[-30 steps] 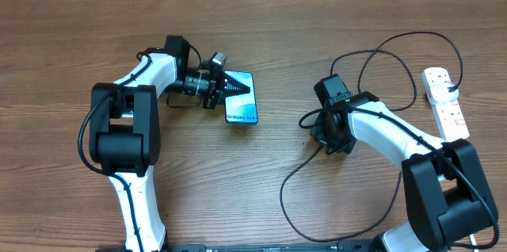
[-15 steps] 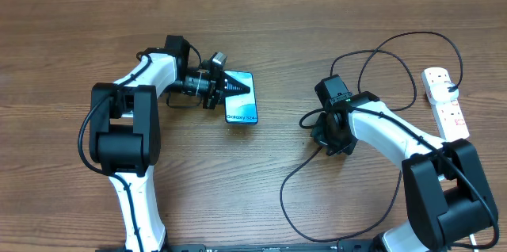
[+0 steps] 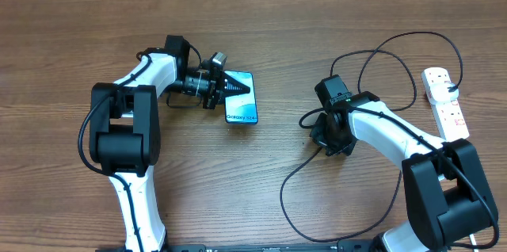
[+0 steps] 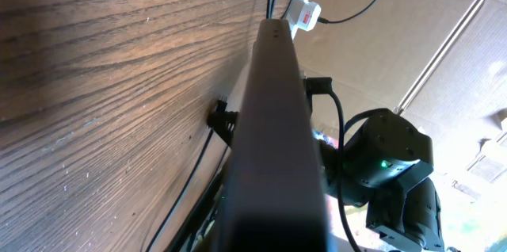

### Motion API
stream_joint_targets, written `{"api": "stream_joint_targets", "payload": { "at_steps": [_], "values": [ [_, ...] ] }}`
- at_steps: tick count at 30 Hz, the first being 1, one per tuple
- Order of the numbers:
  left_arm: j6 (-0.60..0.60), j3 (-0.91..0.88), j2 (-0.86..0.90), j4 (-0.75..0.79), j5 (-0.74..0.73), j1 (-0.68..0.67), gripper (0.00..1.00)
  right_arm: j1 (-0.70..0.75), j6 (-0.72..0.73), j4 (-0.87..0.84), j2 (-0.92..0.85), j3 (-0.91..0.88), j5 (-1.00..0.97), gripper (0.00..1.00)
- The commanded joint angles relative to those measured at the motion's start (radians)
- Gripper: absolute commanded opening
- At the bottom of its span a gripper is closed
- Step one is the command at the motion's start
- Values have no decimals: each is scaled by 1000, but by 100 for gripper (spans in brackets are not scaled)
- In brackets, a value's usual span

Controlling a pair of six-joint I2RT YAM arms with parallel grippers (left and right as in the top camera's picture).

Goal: Plug charger to phone and switch on socket

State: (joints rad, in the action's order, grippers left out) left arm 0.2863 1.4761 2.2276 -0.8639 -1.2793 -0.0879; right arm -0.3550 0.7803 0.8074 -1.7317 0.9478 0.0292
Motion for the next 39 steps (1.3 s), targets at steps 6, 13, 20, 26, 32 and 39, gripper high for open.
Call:
{"api": "stream_joint_targets", "payload": {
  "at_steps": [6, 13, 20, 26, 32, 39],
  "values": [
    [6, 6, -7, 0, -42, -2, 4, -3, -4, 17, -31, -11, 18, 4],
    [-29, 6, -8, 16, -3, -2, 4, -3, -162, 35, -21, 33, 105, 4],
    [-169, 6, -14, 18, -151, -4, 4, -3, -661, 72, 128, 82, 571, 4],
    [-176, 7, -14, 32, -266, -4, 4, -3, -846, 132, 228, 82, 916, 4],
    [-182, 13, -32, 26, -301, -18, 4, -31, -929, 136, 235, 81, 1114, 4],
    [-171, 13, -177, 29, -300, -31, 4, -87, -828, 43, 235, 81, 1120, 4]
  ]
}}
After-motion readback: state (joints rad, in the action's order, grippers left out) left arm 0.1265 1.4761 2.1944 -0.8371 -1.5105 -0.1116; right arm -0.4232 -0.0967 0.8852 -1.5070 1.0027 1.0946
